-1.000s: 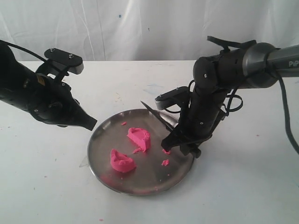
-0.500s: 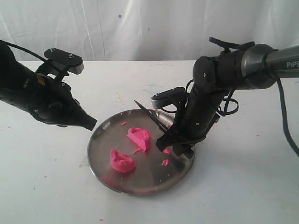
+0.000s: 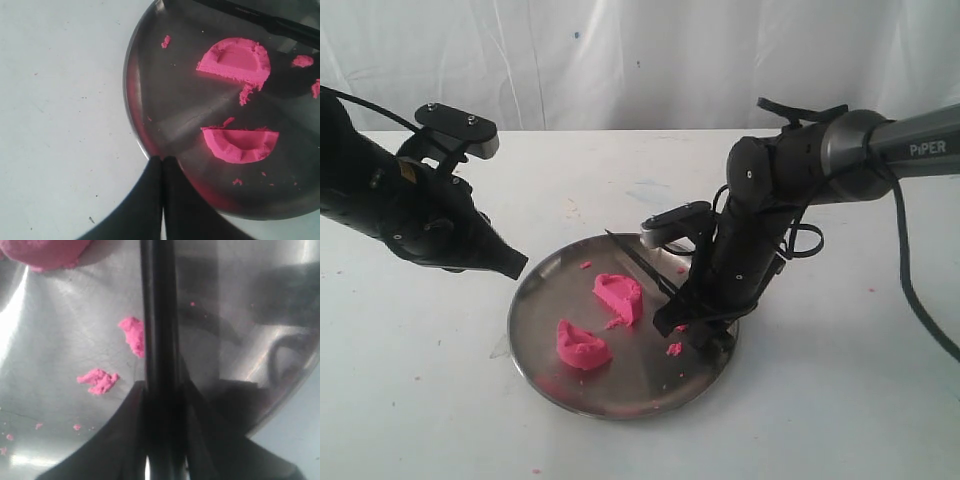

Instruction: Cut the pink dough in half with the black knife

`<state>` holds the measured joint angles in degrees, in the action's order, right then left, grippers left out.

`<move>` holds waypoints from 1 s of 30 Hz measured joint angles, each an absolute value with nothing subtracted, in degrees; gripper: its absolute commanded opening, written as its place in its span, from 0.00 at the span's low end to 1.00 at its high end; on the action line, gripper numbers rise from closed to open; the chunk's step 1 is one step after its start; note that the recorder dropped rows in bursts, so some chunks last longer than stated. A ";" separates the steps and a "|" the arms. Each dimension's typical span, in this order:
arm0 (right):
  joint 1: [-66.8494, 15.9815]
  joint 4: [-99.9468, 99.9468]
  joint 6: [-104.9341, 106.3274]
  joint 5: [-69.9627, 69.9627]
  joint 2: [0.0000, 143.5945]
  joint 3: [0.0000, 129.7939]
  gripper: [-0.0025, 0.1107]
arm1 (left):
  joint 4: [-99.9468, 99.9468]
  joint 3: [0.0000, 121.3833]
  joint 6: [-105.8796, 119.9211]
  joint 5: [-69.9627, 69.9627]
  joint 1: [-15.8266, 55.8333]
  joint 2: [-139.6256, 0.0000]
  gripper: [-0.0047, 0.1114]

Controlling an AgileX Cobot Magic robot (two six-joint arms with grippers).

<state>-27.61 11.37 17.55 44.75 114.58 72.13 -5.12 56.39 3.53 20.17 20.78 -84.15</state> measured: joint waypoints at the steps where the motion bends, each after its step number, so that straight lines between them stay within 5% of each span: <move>1: -27.61 11.48 17.55 44.75 114.58 72.13 0.09 | -5.12 56.39 3.53 20.17 20.78 -84.15 0.04; 21: -27.61 11.62 17.55 44.75 114.58 72.13 0.33 | -5.26 56.39 3.53 20.08 20.78 -84.15 0.04; 30: -27.61 11.86 17.55 44.75 114.58 72.13 0.34 | -5.26 56.39 3.53 20.08 20.78 -84.15 0.04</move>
